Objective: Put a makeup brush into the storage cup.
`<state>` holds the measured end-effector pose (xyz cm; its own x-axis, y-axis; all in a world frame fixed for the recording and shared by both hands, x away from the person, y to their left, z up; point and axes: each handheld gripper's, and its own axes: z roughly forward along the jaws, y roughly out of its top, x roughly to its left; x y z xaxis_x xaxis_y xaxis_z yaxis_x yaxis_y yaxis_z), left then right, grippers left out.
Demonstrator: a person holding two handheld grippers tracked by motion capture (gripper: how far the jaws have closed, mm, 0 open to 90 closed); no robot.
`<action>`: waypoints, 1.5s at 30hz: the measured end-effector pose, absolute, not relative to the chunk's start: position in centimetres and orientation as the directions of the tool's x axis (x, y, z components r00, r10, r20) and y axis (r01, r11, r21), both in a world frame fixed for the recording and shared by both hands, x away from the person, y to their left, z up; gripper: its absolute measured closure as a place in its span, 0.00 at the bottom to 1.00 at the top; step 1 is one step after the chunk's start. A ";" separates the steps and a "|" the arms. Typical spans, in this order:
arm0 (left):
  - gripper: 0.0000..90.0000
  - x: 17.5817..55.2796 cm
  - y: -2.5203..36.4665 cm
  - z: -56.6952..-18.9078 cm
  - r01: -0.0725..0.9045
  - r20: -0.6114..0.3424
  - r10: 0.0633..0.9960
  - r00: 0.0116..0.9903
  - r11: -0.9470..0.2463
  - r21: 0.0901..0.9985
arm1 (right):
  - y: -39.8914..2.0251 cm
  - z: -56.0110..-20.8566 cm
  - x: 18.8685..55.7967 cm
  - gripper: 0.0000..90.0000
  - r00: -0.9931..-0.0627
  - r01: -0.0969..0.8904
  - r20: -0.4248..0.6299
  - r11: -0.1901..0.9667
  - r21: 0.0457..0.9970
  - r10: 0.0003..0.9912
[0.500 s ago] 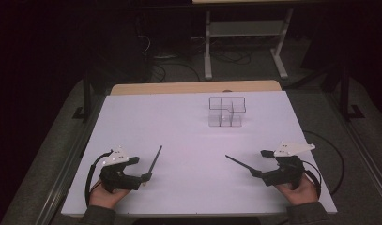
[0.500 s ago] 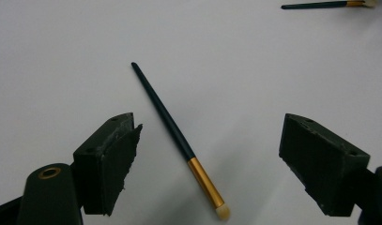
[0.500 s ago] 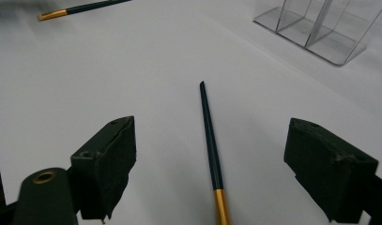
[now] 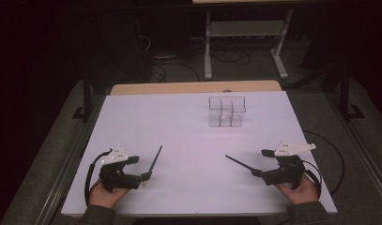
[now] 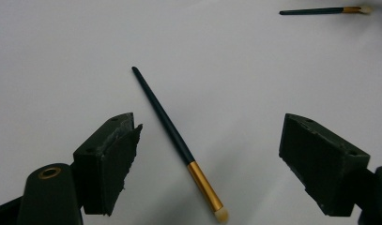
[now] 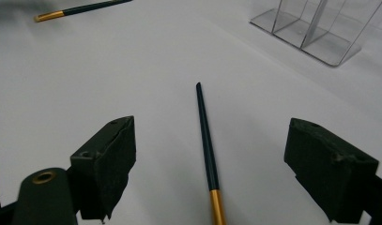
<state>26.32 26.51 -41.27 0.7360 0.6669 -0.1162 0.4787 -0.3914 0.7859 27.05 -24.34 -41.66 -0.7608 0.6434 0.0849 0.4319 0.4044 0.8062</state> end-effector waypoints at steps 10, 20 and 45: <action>0.23 26.4 26.1 -40.9 0.467 -0.099 0.664 0.741 -0.404 0.786 | -24.4 -41.6 26.8 0.18 -0.755 0.432 0.079 0.403 0.807 0.651; 0.25 26.5 26.0 -40.7 0.471 -0.092 0.676 0.731 -0.402 0.785 | -24.4 -41.7 26.8 0.17 -0.756 0.430 0.076 0.406 0.806 0.650; 0.39 27.6 25.0 -39.8 0.483 -0.045 0.690 0.723 -0.458 0.746 | -24.5 -41.7 26.5 0.17 -0.745 0.431 0.059 0.412 0.802 0.664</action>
